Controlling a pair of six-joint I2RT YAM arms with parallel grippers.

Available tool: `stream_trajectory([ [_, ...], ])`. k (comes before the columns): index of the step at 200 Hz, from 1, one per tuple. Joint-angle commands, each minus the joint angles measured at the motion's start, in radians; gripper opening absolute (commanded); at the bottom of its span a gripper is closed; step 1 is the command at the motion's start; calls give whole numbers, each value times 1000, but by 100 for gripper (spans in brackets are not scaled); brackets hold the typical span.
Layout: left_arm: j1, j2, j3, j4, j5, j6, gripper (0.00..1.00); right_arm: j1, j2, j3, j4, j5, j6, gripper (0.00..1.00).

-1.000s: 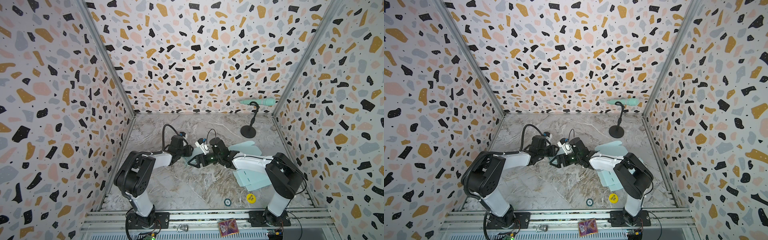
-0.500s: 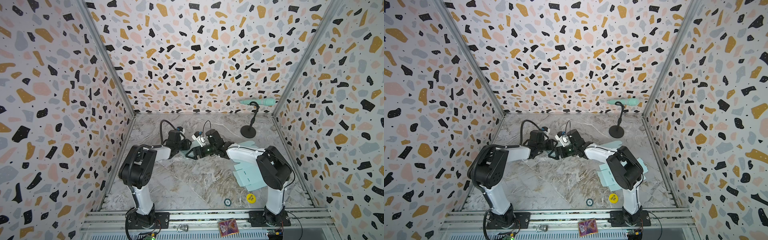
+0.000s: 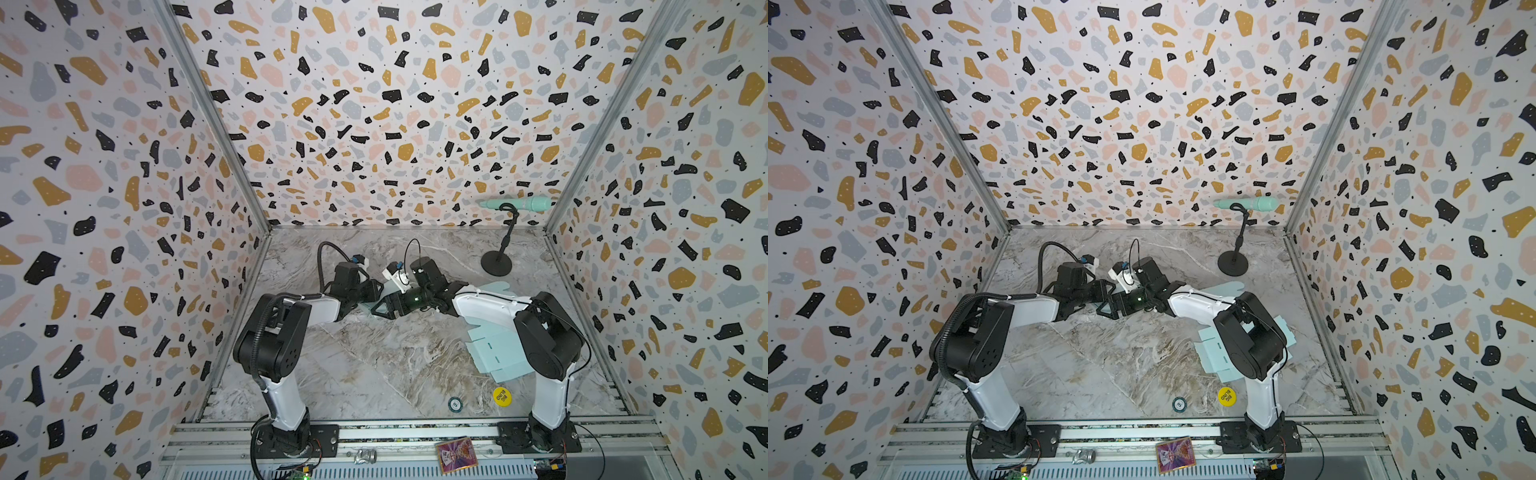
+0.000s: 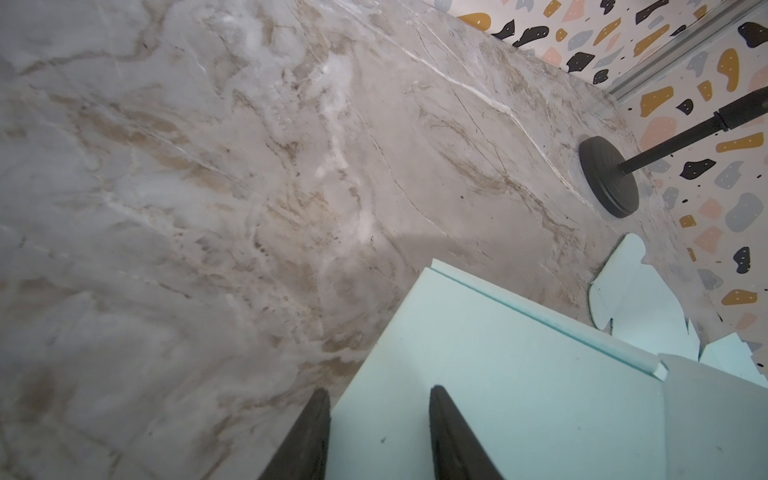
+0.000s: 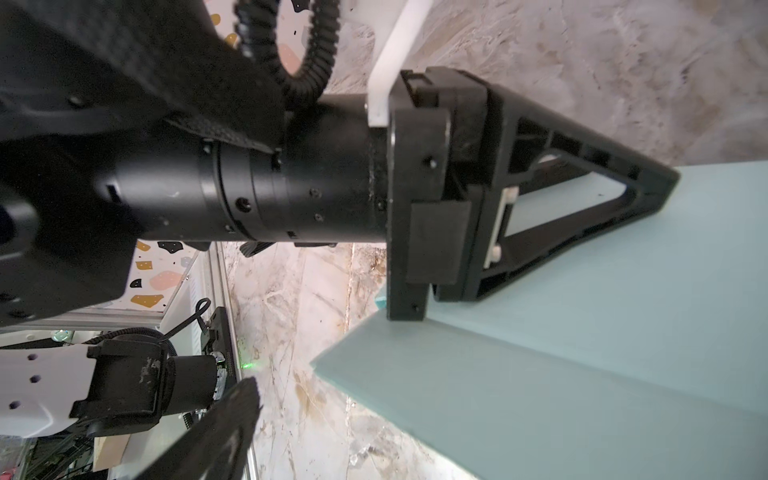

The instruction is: Fold the paper box

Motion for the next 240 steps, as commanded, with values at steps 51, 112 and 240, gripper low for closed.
stream_trajectory([
  [51,-18,17,-40,-128,132,-18,39,-7,-63,27,68,86,-50,91],
  [112,-9,68,-7,-114,158,-22,37,13,-32,108,18,113,-90,90],
  [240,61,185,113,-113,191,-11,37,40,21,212,-72,191,-165,90],
])
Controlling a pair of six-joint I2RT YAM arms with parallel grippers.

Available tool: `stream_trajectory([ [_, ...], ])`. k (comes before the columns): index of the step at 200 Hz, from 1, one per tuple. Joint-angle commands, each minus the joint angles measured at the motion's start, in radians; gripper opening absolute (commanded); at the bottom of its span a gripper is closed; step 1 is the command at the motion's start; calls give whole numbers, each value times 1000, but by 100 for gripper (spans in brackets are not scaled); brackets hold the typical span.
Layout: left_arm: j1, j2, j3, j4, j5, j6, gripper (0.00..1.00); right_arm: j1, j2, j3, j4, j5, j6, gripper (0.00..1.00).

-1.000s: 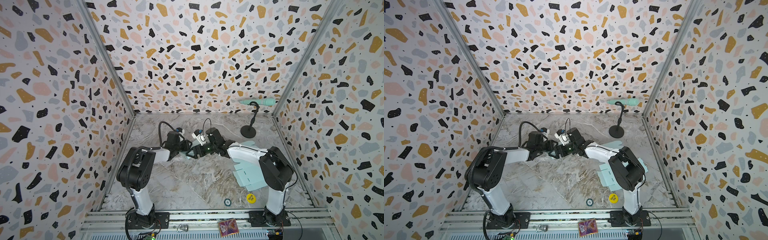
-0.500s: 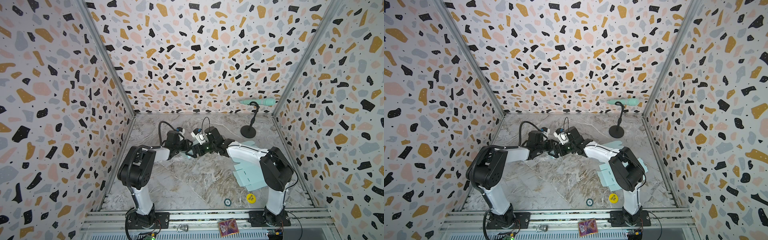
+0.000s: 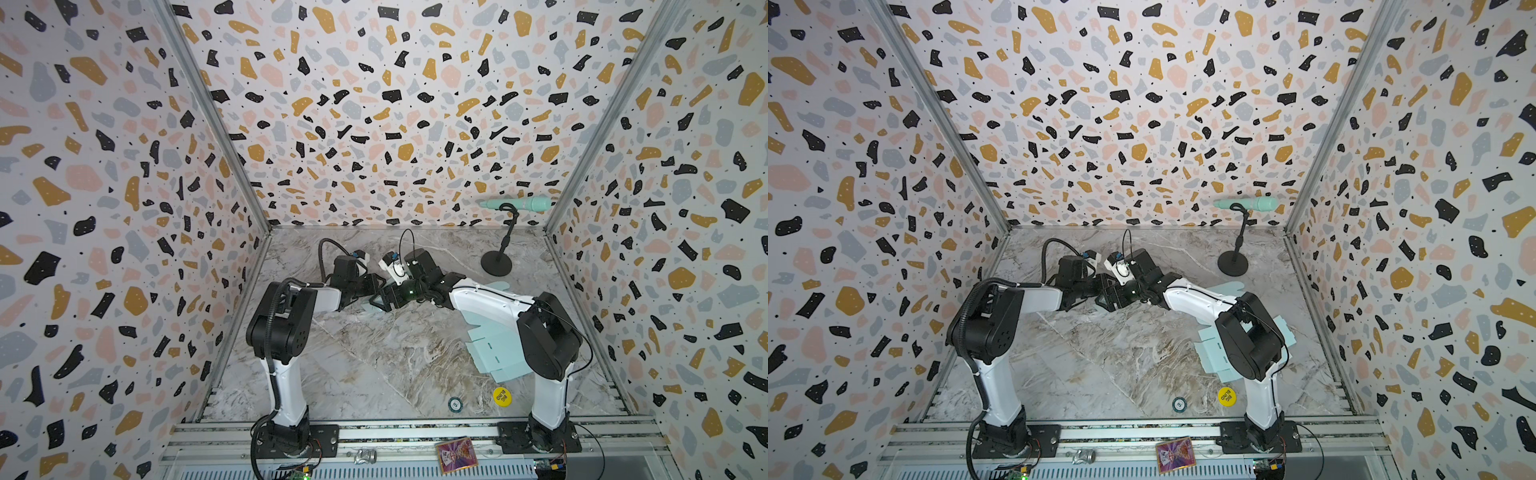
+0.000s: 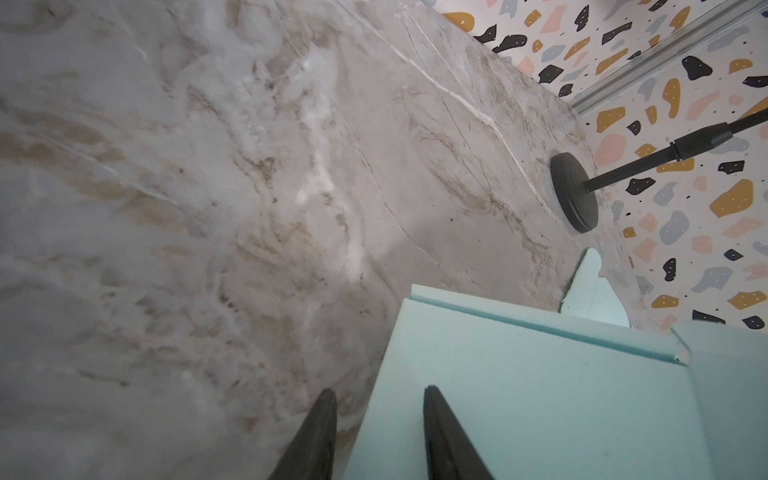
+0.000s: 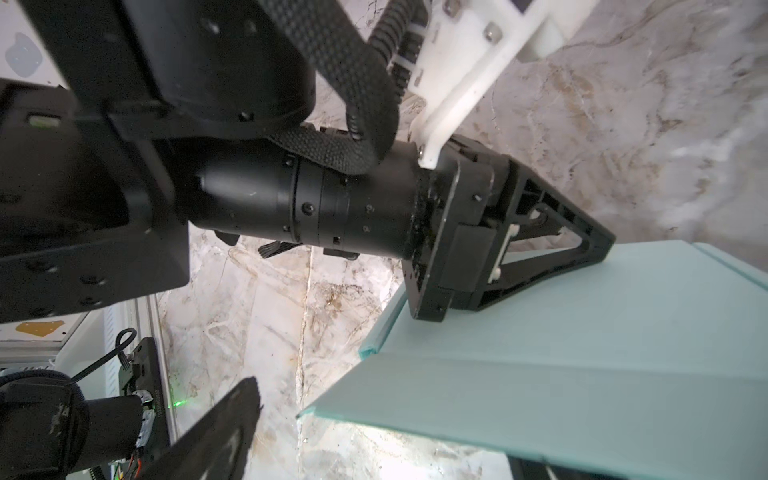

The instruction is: Fold the paper box

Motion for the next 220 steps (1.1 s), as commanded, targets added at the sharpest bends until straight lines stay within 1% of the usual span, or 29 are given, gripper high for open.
stream_trajectory([
  [1,3,32,-24,-115,28,26,37,8,5,68,57,18,-46,90],
  [23,20,36,-18,-115,30,28,36,9,20,83,52,20,-50,90],
  [69,27,56,-5,-115,29,24,35,9,43,111,32,30,-57,90],
  [73,27,54,-6,-88,31,21,34,9,42,110,30,30,-57,90],
  [98,27,48,-8,-77,33,17,34,11,18,91,29,41,-54,89],
  [131,30,20,-22,-82,18,-1,33,11,-54,46,34,74,-42,89],
  [159,58,-10,-48,-83,1,-24,30,-11,-183,-74,91,97,21,88],
  [190,67,-51,-70,-101,-17,-2,27,-80,-324,-278,162,97,97,84],
  [206,67,-84,-94,-101,-16,-1,27,-136,-353,-373,192,83,115,79],
  [220,66,-106,-102,-101,-9,-2,26,-166,-346,-418,210,80,109,72],
])
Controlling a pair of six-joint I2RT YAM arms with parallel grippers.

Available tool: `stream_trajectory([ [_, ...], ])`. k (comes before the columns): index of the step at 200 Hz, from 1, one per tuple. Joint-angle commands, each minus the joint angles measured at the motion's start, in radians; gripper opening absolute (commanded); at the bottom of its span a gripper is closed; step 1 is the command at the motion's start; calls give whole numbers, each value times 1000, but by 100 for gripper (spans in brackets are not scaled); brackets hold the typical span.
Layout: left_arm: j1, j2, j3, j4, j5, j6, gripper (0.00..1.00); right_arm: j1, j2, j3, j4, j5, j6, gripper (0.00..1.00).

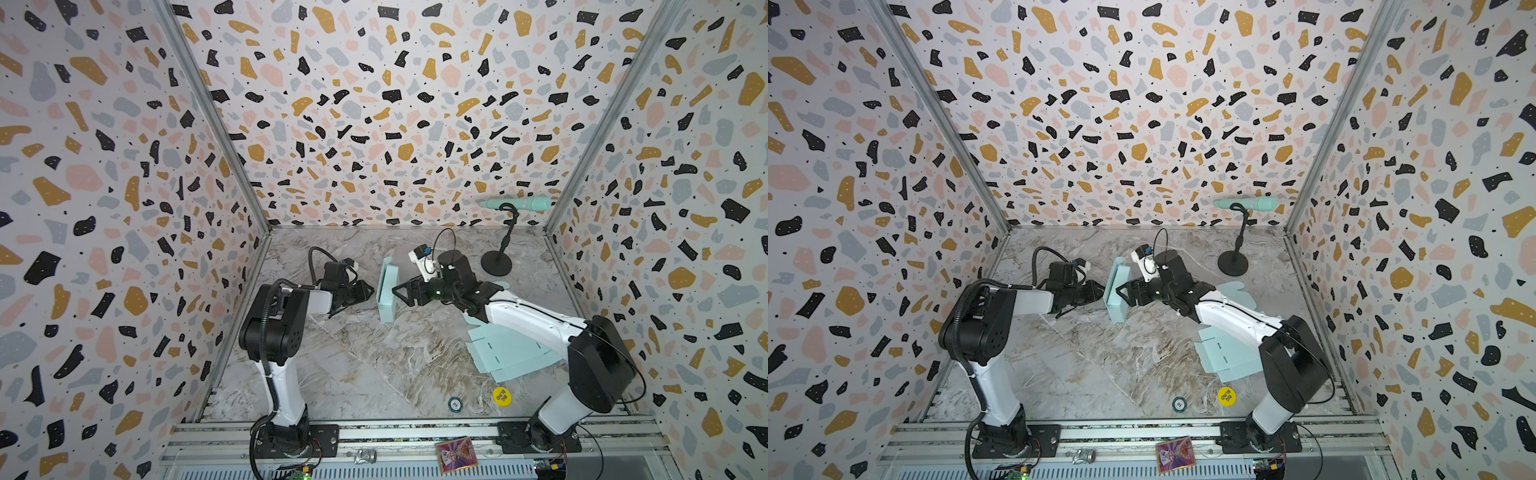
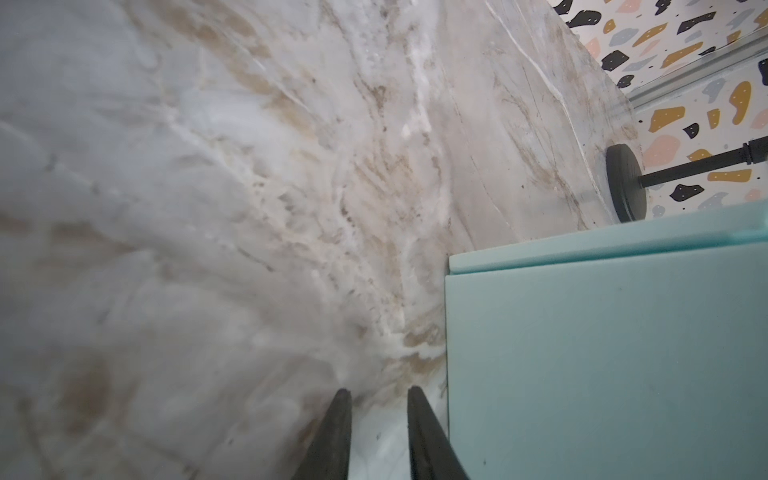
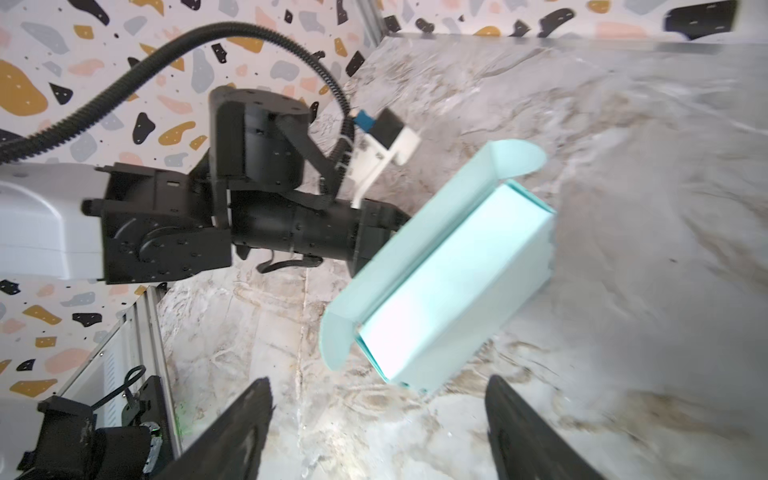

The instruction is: Fold the paper box

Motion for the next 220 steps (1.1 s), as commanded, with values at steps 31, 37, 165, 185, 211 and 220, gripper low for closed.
stream_trajectory([
  [31,-9,-47,12,-7,28,4,26,-49,95,-64,75,13,-1,56],
  [37,-12,-38,26,-14,32,10,25,-44,115,-53,85,12,-1,55],
  [165,-85,62,154,9,140,90,25,107,289,21,159,79,0,49],
  [185,-92,62,155,6,150,103,24,130,276,10,161,85,-1,49],
  [211,-92,72,158,7,166,110,24,152,264,-3,164,92,-2,49],
  [220,-92,78,162,6,167,110,24,157,264,-4,166,95,-3,49],
])
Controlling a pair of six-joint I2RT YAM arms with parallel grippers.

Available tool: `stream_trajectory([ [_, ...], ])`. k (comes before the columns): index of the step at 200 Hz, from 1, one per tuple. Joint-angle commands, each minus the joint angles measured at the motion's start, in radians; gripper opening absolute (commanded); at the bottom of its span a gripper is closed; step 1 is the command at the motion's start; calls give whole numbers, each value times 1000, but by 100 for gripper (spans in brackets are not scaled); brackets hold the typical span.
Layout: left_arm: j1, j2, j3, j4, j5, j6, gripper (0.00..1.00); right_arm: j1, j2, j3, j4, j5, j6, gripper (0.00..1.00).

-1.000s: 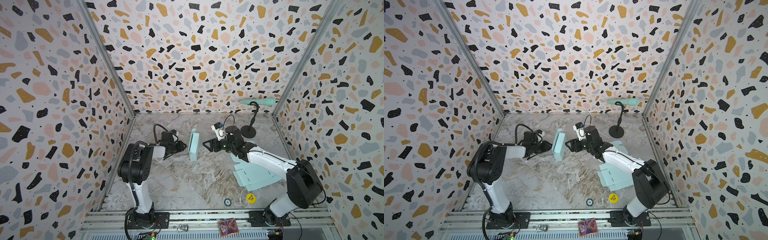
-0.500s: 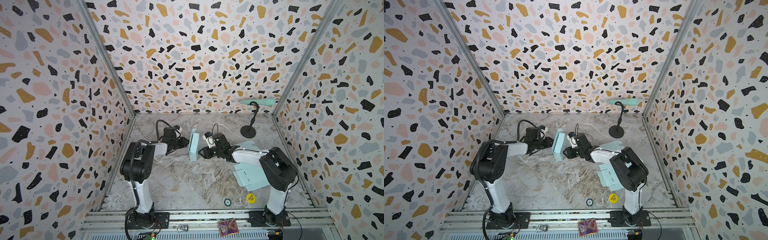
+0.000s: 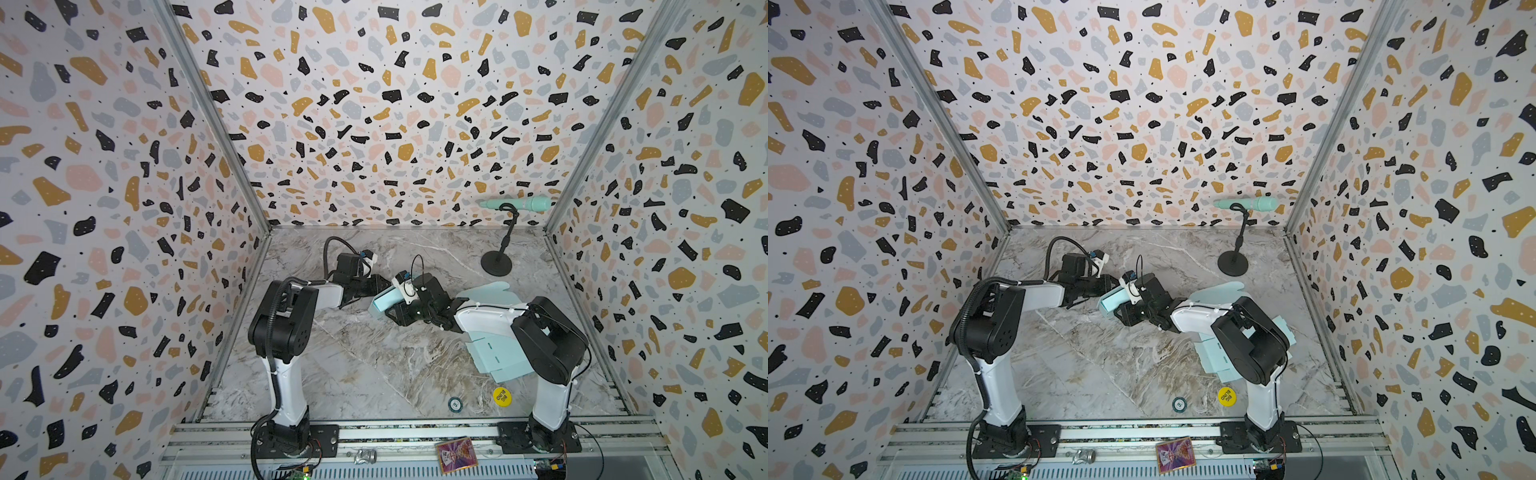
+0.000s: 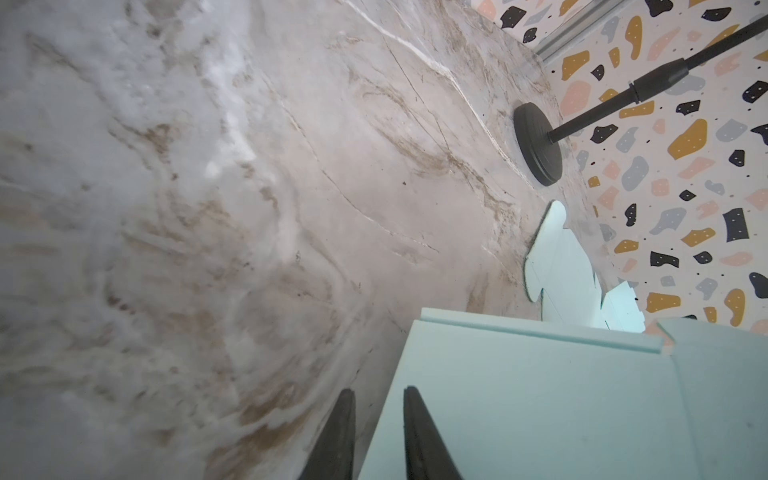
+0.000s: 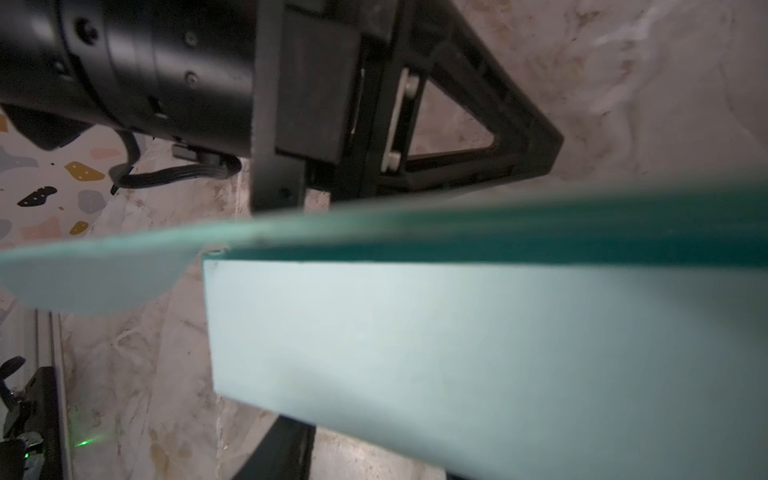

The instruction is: Fold the paper box

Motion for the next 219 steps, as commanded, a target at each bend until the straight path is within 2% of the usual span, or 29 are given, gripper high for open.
stream_trajectory([
  [1,-5,19,23,15,35,25,24,17,-39,-6,19,19,-3,49],
  [76,-6,82,74,7,83,40,23,73,-39,44,1,52,-24,50],
  [150,38,119,144,-6,-9,11,25,76,-24,58,-18,70,-42,53],
  [219,56,138,228,-106,-54,33,28,78,-43,75,-56,91,-71,55],
])
